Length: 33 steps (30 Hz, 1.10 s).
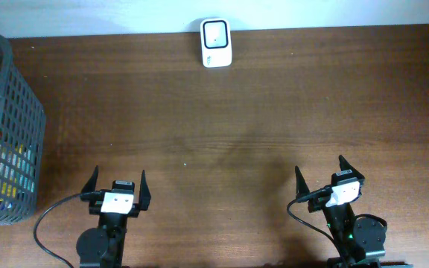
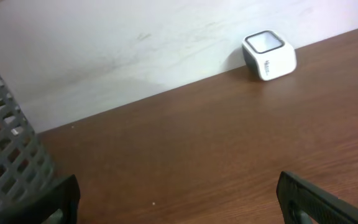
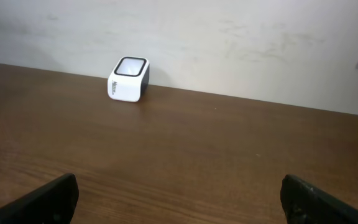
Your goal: Scan the item barcode
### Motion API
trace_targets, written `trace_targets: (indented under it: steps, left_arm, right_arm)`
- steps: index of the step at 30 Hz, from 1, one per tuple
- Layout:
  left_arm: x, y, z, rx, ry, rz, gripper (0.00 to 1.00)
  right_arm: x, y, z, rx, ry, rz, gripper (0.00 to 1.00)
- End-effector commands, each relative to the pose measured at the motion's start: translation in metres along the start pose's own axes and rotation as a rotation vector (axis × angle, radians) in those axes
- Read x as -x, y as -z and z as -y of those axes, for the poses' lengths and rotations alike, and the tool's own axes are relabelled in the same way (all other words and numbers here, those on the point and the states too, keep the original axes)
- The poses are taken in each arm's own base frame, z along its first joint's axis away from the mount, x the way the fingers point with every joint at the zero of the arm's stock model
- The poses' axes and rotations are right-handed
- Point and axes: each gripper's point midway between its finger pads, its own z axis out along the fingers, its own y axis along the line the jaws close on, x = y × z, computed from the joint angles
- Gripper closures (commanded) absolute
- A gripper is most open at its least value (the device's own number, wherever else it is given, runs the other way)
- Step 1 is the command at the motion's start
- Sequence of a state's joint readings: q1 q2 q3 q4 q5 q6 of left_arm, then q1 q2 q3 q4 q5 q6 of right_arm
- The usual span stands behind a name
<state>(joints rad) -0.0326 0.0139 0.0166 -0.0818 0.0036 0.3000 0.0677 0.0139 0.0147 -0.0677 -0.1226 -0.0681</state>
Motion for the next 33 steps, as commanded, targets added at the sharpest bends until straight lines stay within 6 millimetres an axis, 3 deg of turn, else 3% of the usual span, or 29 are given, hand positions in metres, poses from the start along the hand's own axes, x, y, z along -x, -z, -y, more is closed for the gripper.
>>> trace_targets:
  steps: [1,4,9,17,24,33]
  left_arm:
    - [0.009,0.001,0.021,-0.119,-0.005,0.057,0.01]
    - [0.017,0.004,0.032,-0.191,0.001,0.087,0.01]
    - [0.029,0.009,0.03,-0.207,0.069,0.072,0.01]
    - [0.084,0.017,0.02,-0.267,0.08,-0.009,0.01]
    - [0.128,-0.004,0.009,-0.339,0.11,-0.21,0.01]
    - [0.158,-0.034,-0.001,-0.391,0.139,-0.43,0.01]
  right_arm:
    - [-0.002,0.0,0.0,0.0,0.003,0.002,0.02]
    - [-0.002,0.0,0.0,0.0,0.003,0.002,0.02]
    - [-0.002,0.0,0.0,0.0,0.003,0.002,0.02]
    - [-0.002,0.0,0.0,0.0,0.003,0.002,0.02]
    - [-0.002,0.0,0.0,0.0,0.003,0.002,0.02]
    - [-0.002,0.0,0.0,0.0,0.003,0.002,0.02]
